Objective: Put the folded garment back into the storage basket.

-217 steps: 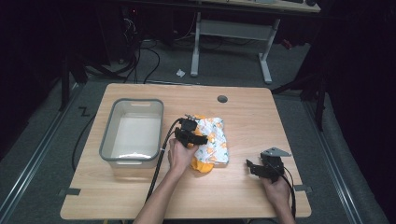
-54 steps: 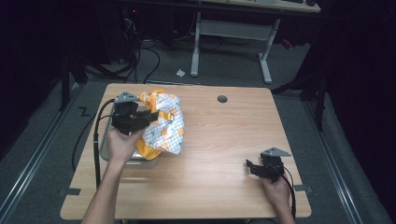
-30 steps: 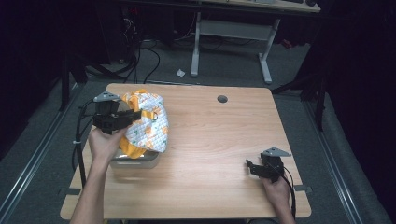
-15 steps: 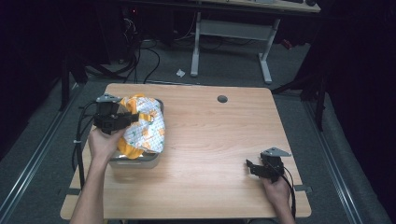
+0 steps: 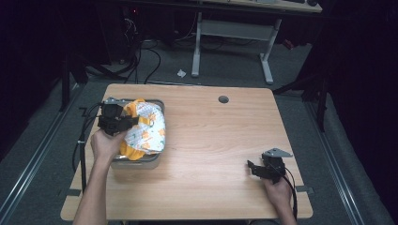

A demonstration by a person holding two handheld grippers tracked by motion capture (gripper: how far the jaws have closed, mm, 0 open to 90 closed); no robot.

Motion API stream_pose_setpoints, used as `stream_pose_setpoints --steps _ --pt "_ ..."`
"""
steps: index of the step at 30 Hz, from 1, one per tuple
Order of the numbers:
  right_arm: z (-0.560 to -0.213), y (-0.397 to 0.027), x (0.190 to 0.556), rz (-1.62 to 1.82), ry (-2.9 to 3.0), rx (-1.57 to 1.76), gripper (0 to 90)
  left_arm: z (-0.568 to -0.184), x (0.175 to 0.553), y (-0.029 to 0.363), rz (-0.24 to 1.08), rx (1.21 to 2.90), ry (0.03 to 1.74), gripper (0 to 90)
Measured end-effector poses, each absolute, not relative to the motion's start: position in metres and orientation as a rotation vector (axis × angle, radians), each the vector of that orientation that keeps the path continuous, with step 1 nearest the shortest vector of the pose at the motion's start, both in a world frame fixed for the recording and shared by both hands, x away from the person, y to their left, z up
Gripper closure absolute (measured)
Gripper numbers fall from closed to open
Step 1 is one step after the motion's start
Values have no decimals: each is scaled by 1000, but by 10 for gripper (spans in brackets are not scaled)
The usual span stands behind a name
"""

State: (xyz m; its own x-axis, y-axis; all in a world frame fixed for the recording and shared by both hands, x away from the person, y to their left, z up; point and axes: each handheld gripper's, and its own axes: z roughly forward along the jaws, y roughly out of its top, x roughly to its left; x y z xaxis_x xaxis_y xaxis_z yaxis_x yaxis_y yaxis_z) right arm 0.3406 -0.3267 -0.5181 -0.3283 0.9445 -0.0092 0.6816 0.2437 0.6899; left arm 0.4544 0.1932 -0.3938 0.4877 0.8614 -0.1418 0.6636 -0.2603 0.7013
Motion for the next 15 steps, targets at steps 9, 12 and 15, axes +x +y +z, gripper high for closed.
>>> stream_pose_setpoints --steps 9,12,15 --pt "-518 -327 341 831 2097 1486 291 -405 460 187 380 2070 1260 752" --pt "-518 -327 341 831 2097 1486 291 -411 461 189 364 2060 1273 752" --pt "-518 -327 341 832 2097 1485 291 -416 463 192 346 2049 1289 751"
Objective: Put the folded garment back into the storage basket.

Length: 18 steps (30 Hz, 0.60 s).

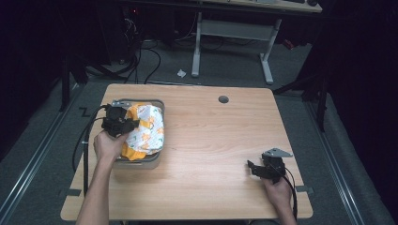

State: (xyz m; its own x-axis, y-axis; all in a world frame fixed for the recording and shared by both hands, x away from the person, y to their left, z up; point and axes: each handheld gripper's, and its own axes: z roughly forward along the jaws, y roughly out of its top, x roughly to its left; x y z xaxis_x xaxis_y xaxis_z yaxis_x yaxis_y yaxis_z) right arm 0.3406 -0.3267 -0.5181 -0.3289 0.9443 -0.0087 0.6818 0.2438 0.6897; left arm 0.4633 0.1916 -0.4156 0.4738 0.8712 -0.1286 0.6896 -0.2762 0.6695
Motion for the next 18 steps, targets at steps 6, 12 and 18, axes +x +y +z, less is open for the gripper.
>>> stream_pose_setpoints --steps 6,12,18 --pt "-518 -327 341 831 2098 1486 291 -423 466 191 353 2064 1311 751" --pt "-518 -327 341 831 2098 1486 291 -430 471 186 355 2094 1312 746" --pt "-518 -327 341 831 2098 1485 292 -435 474 184 365 2120 1322 743"
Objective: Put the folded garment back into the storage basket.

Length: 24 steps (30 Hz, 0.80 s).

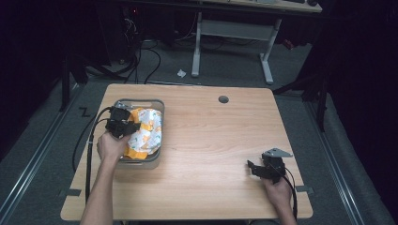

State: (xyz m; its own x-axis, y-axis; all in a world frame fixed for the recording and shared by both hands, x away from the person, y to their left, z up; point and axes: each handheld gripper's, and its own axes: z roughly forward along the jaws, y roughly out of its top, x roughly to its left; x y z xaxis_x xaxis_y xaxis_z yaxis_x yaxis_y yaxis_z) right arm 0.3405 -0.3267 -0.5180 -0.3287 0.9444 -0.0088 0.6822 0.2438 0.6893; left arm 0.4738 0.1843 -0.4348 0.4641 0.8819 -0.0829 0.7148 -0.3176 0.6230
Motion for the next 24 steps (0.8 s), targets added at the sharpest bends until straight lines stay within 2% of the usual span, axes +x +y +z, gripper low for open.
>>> stream_pose_setpoints --steps 10,17,24 --pt "-518 -327 340 831 2098 1485 291 -444 479 179 368 2149 1366 700" --pt "-518 -327 340 830 2097 1486 291 -437 477 184 388 2102 1439 511" --pt "-518 -327 340 831 2097 1487 291 -421 467 187 432 2020 1403 439"
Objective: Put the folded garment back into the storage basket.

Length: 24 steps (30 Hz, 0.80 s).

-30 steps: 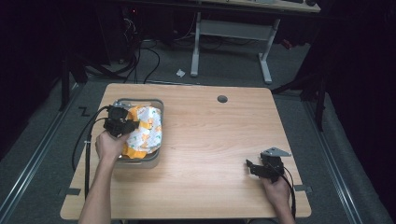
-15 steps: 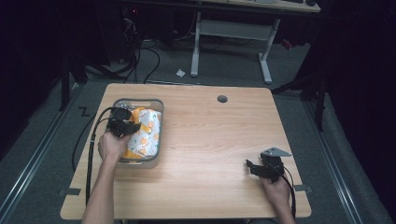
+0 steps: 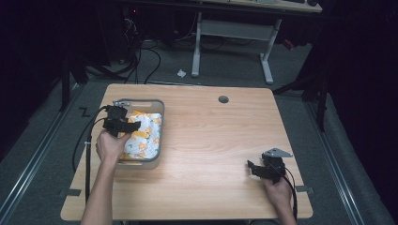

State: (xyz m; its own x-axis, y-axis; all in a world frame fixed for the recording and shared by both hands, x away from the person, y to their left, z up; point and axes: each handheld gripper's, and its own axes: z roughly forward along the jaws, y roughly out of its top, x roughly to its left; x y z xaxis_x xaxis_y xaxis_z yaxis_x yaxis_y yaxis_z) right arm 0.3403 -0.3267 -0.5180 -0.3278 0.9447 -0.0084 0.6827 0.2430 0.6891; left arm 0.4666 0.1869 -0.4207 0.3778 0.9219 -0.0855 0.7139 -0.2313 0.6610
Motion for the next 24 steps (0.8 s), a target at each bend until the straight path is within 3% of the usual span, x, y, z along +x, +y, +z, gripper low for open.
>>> stream_pose_setpoints --steps 24 --pt "-518 -327 340 830 2098 1486 291 -390 426 159 477 1948 1203 393"
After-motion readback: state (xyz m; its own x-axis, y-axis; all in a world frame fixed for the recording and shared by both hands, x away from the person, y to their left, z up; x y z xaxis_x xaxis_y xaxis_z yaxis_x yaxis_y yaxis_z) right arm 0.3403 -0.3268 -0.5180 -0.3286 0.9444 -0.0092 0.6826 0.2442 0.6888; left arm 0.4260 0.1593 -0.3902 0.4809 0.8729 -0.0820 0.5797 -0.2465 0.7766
